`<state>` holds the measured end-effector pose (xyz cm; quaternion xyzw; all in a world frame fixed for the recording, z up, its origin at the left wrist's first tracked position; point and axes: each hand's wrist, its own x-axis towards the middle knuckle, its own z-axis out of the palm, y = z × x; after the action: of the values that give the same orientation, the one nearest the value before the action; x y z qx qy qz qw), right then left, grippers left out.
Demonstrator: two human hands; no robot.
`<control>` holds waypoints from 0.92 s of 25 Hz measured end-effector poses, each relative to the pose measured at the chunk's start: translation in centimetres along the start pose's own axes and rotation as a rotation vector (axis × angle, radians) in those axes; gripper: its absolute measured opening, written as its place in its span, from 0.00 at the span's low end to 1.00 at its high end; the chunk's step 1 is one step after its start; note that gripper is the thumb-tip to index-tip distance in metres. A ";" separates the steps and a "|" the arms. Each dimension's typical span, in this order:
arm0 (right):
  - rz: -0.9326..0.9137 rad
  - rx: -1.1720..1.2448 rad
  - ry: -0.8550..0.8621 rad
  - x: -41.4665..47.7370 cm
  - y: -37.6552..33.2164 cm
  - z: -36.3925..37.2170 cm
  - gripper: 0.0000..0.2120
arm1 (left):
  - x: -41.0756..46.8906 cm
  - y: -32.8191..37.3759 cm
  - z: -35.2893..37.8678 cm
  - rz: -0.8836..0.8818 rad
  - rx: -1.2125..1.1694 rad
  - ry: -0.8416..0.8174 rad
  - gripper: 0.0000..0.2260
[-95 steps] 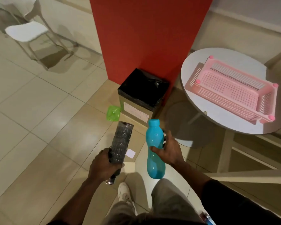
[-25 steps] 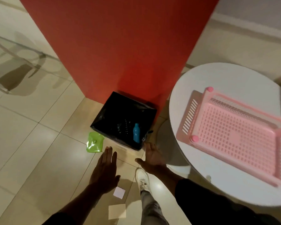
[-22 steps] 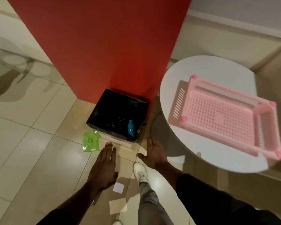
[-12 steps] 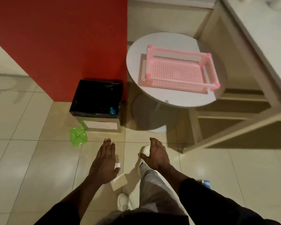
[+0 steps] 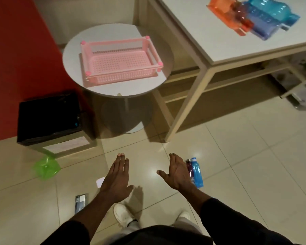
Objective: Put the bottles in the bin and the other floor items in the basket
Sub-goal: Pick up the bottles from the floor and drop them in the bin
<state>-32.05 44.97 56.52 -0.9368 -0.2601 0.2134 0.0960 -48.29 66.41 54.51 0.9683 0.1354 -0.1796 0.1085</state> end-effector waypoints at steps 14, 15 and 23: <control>0.152 -0.006 -0.016 -10.9 33.2 -4.0 0.47 | 5.5 31.6 7.5 0.054 -0.099 -0.051 0.51; 0.155 -0.010 -0.038 -11.1 34.3 -3.9 0.48 | 5.5 32.6 7.7 0.052 -0.099 -0.059 0.51; 0.243 0.088 -0.009 -8.8 37.5 -2.8 0.47 | 10.0 34.6 7.6 0.096 -0.015 -0.173 0.49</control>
<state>-20.85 8.36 51.19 -0.9553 -0.1355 0.2389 0.1091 -31.29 34.17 49.43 0.9537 0.0802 -0.2560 0.1358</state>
